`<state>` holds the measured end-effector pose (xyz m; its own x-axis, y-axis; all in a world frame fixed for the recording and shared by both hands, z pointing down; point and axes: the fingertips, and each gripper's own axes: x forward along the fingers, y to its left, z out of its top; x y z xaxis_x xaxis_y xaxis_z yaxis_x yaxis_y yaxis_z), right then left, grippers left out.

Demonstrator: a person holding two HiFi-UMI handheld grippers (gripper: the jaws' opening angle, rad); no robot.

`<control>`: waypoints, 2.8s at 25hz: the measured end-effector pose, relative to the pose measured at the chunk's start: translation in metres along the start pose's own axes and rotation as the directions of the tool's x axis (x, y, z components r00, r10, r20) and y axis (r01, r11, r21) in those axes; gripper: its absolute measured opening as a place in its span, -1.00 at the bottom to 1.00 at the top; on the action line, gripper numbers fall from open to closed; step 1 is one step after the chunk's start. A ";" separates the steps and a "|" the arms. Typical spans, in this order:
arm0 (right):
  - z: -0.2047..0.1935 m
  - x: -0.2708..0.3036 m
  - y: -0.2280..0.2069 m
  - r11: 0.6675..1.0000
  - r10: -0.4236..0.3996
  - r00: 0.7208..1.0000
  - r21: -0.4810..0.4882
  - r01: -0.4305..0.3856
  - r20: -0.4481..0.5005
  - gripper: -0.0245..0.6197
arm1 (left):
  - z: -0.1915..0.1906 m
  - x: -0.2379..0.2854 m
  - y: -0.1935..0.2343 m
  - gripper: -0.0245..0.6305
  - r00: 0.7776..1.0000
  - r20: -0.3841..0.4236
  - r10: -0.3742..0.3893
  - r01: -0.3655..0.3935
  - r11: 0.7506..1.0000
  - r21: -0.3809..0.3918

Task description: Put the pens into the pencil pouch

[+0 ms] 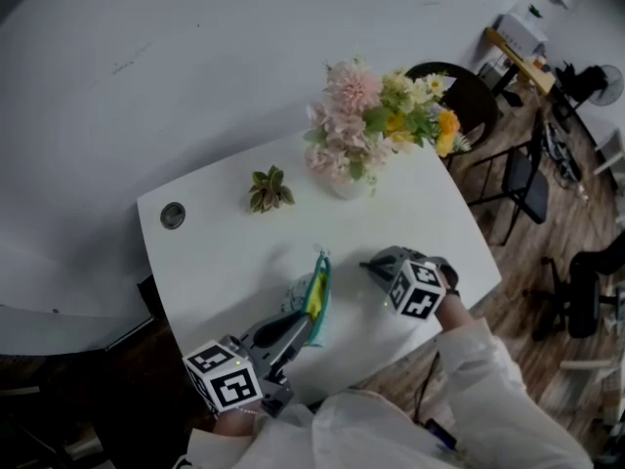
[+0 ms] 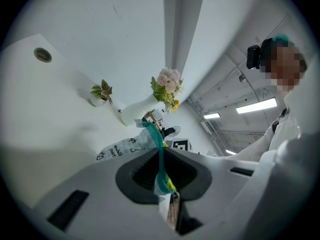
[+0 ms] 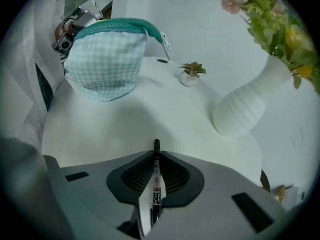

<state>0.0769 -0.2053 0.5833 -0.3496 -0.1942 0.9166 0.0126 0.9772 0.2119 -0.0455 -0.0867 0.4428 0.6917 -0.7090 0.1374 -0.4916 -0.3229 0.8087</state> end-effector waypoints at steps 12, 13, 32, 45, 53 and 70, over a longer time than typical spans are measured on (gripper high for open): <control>0.024 -0.021 0.020 0.977 -0.155 0.977 0.169 0.130 0.149 -0.80 | -0.002 -0.003 -0.004 -0.83 1.000 -0.019 -0.005 0.006 0.999 0.034; 0.031 -0.027 0.022 0.971 -0.163 0.969 0.203 0.125 0.184 -0.80 | -0.003 -0.004 -0.005 -0.83 1.000 -0.022 -0.003 0.004 0.999 0.042; 0.141 -0.156 0.042 0.849 -0.385 0.715 0.527 0.028 0.583 -0.80 | -0.015 -0.016 -0.011 -0.83 0.999 -0.050 -0.007 0.013 0.991 0.132; 0.198 -0.224 0.034 0.809 -0.504 0.463 0.587 -0.044 0.729 -0.80 | -0.016 -0.020 -0.013 -0.83 0.999 -0.041 -0.003 0.009 0.989 0.147; 0.214 -0.232 0.024 0.778 -0.541 0.401 0.621 -0.097 0.739 -0.80 | -0.019 -0.018 -0.015 -0.83 0.999 -0.052 -0.014 0.021 0.989 0.147; 0.209 -0.213 0.031 0.739 -0.556 0.404 0.654 -0.162 0.727 -0.80 | -0.011 -0.020 -0.017 -0.83 1.000 -0.022 -0.016 0.019 0.991 0.134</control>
<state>-0.0439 -0.1156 0.3233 -0.8291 -0.5591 0.0059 -0.5472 0.8092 -0.2138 -0.0456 -0.0603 0.4325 0.7110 -0.6897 0.1368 -0.5450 -0.4176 0.7271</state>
